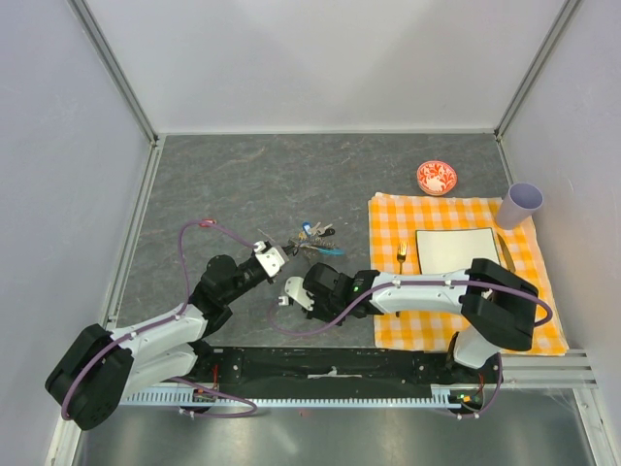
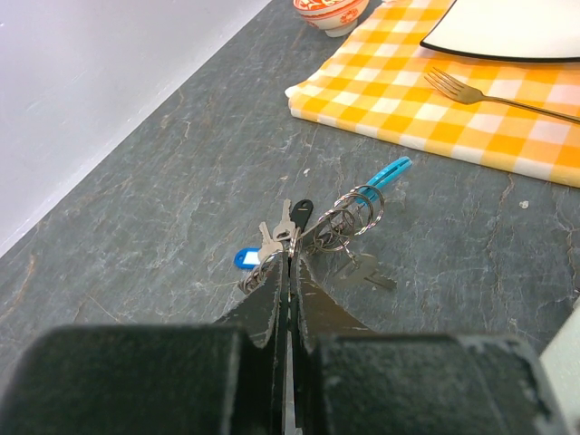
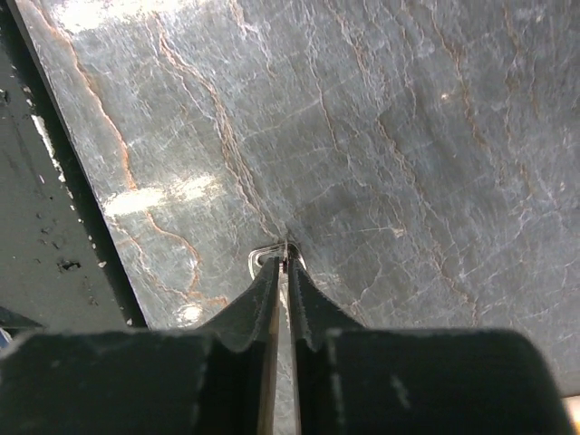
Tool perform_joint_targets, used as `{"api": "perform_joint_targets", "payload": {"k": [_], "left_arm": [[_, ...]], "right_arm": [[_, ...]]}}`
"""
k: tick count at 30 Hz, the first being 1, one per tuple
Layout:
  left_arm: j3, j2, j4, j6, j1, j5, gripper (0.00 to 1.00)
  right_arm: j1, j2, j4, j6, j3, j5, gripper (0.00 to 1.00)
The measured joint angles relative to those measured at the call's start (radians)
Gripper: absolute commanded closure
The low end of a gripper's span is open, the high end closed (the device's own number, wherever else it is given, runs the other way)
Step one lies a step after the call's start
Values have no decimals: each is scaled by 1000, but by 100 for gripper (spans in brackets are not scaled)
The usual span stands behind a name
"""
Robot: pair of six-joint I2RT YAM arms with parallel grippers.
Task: Put the keys on the keyring
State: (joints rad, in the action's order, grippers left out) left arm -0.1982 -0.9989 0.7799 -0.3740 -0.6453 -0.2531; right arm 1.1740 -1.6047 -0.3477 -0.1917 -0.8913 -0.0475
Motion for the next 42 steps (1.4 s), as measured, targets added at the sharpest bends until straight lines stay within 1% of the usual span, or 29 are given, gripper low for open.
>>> {"api": "perform_joint_targets", "payload": {"k": [2, 3, 5, 6, 8, 9, 11, 15, 18, 25, 31, 42], "left_arm": [[0, 0, 0, 0, 0, 0, 98], [0, 0, 0, 0, 0, 0, 98], [1, 0, 0, 0, 0, 0, 98], [1, 0, 0, 0, 0, 0, 98], [1, 0, 0, 0, 0, 0, 98], [1, 0, 0, 0, 0, 0, 98], [1, 0, 0, 0, 0, 0, 98], [2, 0, 0, 0, 0, 0, 98], [2, 0, 0, 0, 0, 0, 98], [2, 1, 0, 0, 0, 0, 98], [5, 5, 0, 0, 0, 0, 98], [5, 5, 0, 0, 0, 0, 98]], "right_arm": [[-2, 0, 10, -3, 0, -2, 75], [-3, 0, 14, -3, 0, -2, 66], [-5, 1, 22, 1, 1, -2, 61], [-5, 3, 24, 6, 1, -1, 56], [-6, 21, 36, 21, 11, 2, 53], [-6, 69, 40, 46, 31, 4, 53], [-8, 88, 56, 63, 41, 7, 54], [-29, 241, 144, 147, 178, 11, 57], [-48, 298, 193, 205, 244, 11, 59], [-52, 298, 317, 277, 327, 13, 61], [-52, 247, 416, 299, 341, 13, 62], [-52, 204, 491, 301, 348, 6, 66]]}}
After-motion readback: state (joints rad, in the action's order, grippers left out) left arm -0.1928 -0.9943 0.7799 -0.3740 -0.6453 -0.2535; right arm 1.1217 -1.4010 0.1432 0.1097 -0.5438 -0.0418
